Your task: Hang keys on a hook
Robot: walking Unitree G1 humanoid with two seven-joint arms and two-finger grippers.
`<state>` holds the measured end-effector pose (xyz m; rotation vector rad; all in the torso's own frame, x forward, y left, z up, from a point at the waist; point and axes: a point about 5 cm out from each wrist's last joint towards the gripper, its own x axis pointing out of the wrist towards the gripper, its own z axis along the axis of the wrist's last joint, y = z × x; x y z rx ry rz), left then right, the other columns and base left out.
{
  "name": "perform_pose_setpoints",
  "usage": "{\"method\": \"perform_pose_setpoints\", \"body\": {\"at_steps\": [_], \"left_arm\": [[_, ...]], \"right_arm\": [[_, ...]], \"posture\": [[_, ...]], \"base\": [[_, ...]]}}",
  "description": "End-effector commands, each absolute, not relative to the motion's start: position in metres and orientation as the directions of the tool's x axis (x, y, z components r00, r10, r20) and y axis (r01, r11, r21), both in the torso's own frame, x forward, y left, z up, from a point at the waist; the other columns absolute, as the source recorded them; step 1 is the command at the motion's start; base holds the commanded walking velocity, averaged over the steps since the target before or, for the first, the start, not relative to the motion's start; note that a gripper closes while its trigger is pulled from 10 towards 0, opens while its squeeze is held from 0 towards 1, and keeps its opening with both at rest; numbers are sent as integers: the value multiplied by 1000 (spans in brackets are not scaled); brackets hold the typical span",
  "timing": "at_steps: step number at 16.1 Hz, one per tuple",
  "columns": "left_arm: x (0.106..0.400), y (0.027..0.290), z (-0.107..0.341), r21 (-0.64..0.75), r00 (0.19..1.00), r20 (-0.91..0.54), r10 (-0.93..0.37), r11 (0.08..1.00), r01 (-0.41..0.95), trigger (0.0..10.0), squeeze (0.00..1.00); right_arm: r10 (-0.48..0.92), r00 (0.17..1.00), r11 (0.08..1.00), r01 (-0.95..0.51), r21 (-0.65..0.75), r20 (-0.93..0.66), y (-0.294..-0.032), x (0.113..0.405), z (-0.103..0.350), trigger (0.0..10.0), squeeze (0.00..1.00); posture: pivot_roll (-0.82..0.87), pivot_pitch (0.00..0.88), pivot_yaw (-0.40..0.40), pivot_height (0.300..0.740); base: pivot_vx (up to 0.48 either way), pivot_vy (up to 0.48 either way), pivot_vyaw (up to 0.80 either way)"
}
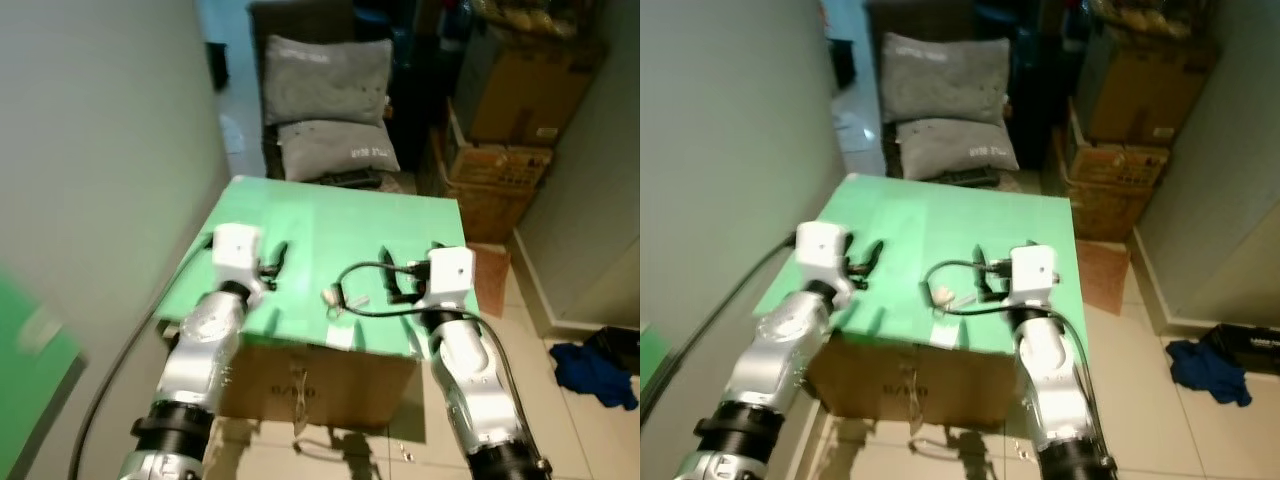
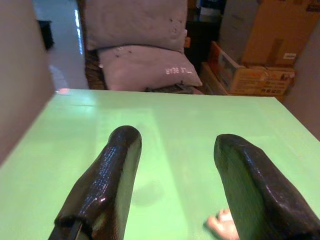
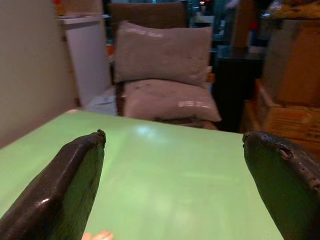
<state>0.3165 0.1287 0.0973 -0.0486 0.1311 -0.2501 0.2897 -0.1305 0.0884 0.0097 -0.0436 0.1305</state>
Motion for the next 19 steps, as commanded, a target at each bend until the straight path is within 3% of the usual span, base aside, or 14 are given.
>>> {"method": "perform_pose_setpoints", "body": {"at_steps": [1, 4, 5, 6, 9, 19], "left_arm": [[316, 113, 99, -60, 951, -129, -279, 960, 274, 10000, 0], [316, 111, 103, 9, 950, -106, -295, 955, 298, 10000, 0], [316, 114, 103, 62, 948, -103, -302, 949, 309, 10000, 0], [316, 115, 104, 102, 949, -99, -300, 945, 309, 10000, 0], [320, 116, 106, 88, 953, -95, -286, 952, 294, 10000, 0], [314, 103, 102, 125, 919, -104, -380, 912, 391, 10000, 0]], "right_arm": [[61, 997, 998, -61, 16, 51, -149, 286, 88, 10000, 0], [79, 997, 997, -79, -1, 15, -146, 284, 84, 10000, 0], [67, 998, 992, -65, -107, 19, -147, 284, 83, 10000, 0], [76, 997, 990, -72, -123, 27, -145, 283, 84, 10000, 0], [41, 999, 994, -44, -96, -28, -146, 283, 77, 10000, 0], [33, 997, 996, -38, -77, -69, -145, 284, 72, 10000, 0]], "posture": [[-58, 0, 16, 740], [-61, 0, 18, 740], [-63, 0, 20, 740], [-64, 0, 22, 740], [-64, 0, 22, 740], [-65, 0, 24, 740]], "base": [[270, 0, 0], [0, 0, 0], [0, 0, 0], [0, 0, 0], [0, 0, 0], [0, 0, 610]]}}
